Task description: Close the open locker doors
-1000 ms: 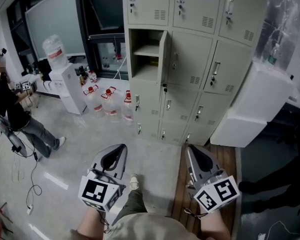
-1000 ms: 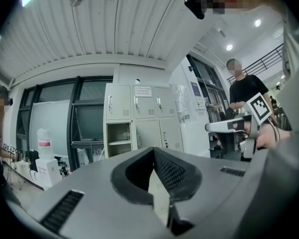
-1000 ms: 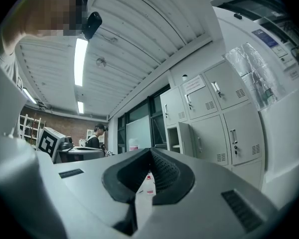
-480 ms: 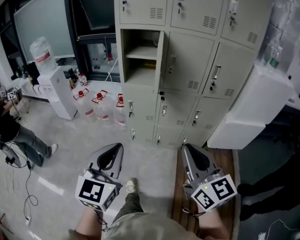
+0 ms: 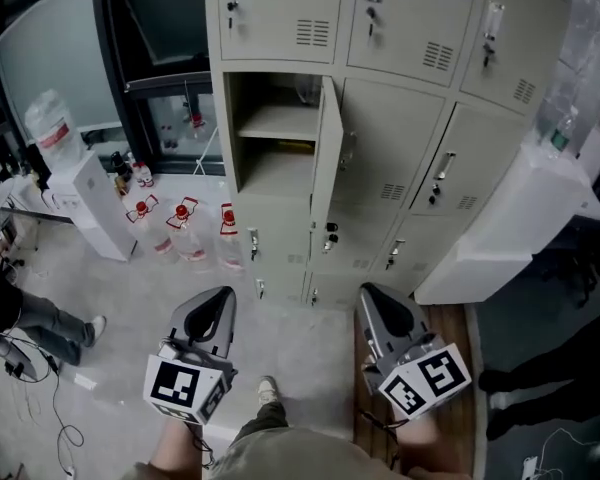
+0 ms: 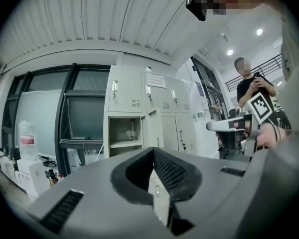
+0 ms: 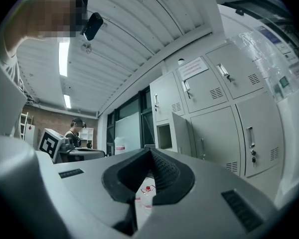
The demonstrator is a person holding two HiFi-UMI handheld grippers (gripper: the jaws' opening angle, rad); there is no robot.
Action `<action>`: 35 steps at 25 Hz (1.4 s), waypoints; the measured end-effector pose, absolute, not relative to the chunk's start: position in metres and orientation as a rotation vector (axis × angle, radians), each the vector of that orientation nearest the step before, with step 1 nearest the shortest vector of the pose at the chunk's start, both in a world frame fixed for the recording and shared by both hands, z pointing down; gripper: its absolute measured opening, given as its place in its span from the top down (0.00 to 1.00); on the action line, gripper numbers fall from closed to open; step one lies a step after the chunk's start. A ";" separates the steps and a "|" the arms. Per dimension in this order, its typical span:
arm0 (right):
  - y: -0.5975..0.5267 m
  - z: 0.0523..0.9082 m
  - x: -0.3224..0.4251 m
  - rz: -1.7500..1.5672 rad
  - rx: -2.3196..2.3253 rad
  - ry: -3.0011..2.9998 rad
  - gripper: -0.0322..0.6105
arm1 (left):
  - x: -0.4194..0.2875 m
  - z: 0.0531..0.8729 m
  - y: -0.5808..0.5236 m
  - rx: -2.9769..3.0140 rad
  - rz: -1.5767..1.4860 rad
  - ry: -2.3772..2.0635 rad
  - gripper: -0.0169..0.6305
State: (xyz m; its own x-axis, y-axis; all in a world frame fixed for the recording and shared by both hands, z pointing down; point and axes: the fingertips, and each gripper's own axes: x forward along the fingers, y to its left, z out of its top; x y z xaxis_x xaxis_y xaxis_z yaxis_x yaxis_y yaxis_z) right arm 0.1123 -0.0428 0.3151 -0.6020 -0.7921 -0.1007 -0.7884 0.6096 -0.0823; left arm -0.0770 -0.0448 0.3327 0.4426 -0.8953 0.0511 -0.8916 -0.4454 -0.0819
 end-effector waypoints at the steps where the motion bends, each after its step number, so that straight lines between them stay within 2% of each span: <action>1: -0.054 0.312 0.106 -0.039 -1.344 2.701 0.94 | -0.084 0.332 -0.058 -2.635 -0.133 1.623 0.96; 11: -0.148 0.303 0.058 -0.024 -1.443 2.666 0.94 | -0.131 0.325 -0.167 -2.693 -0.130 1.524 0.96; 19: -0.181 0.305 0.055 -0.032 -1.476 2.615 0.94 | -0.137 0.331 -0.207 -2.729 -0.101 1.457 0.96; 24: -0.194 0.305 0.064 -0.029 -1.488 2.624 0.88 | -0.134 0.331 -0.219 -2.728 -0.099 1.475 0.96; 30: -0.218 0.306 0.074 -0.015 -1.468 2.686 0.72 | -0.122 0.328 -0.225 -2.720 -0.093 1.499 0.96; 35: -0.240 0.310 0.079 -0.013 -1.420 2.749 0.68 | -0.114 0.332 -0.229 -2.713 -0.102 1.530 0.96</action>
